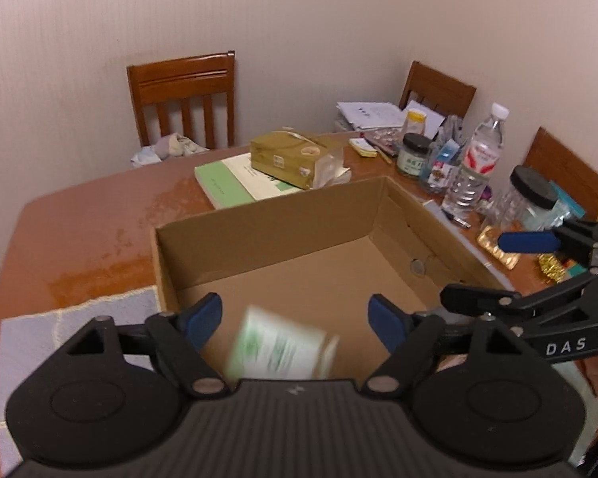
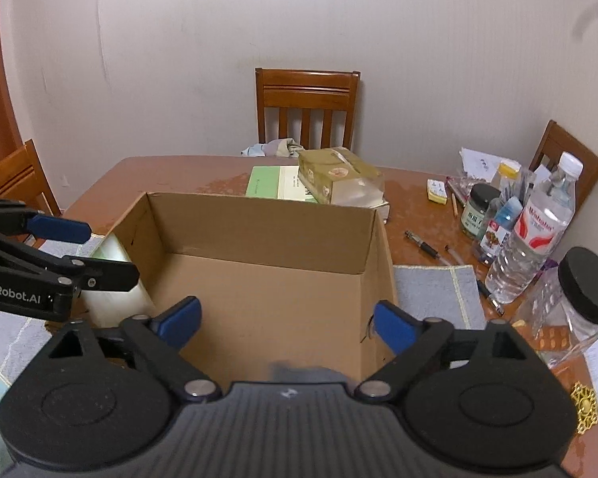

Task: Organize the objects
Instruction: 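Carry both held items over the cardboard box and open both tools, then grasp the blue knit sock with the left tool while the right tool grasps the clear jar of black items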

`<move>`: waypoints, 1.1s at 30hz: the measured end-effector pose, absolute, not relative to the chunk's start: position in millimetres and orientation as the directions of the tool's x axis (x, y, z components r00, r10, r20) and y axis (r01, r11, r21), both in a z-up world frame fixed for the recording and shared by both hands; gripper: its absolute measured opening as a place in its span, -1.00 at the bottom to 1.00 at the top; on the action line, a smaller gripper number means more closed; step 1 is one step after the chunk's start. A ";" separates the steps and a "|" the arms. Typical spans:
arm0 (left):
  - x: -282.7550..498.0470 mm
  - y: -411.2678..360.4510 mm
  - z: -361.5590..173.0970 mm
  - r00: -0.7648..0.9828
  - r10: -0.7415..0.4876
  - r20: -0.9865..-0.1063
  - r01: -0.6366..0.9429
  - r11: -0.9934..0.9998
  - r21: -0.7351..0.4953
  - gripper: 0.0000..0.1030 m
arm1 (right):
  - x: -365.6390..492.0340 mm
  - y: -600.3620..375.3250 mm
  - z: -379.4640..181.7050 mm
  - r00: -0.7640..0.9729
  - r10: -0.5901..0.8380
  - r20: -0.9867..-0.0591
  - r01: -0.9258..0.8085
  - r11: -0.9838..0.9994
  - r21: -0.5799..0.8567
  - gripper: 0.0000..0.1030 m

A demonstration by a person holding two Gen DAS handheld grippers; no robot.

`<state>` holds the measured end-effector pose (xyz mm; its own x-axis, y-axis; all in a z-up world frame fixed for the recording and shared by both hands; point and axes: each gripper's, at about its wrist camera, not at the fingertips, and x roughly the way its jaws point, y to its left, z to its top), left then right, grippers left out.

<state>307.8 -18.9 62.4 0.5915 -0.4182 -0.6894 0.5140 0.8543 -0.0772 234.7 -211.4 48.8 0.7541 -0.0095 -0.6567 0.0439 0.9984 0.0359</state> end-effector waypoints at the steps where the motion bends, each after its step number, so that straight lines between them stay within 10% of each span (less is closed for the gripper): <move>1: 306.2 -19.0 61.9 0.599 -0.412 -0.687 0.514 0.855 -0.064 0.63 | 233.8 -212.2 47.7 0.750 -0.013 -0.661 0.050 0.998 0.038 0.92; 33: 108.3 50.3 13.9 0.667 -0.271 -0.693 0.299 0.951 -0.085 0.98 | 44.1 -163.5 -0.6 0.695 0.165 -0.699 -0.159 0.985 0.074 1.00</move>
<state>108.3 50.3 13.9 0.6675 -0.2715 -0.6934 0.2985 0.9506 -0.0848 44.1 -163.5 -0.6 0.6955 0.1648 -0.6994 -0.1589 0.9845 0.0740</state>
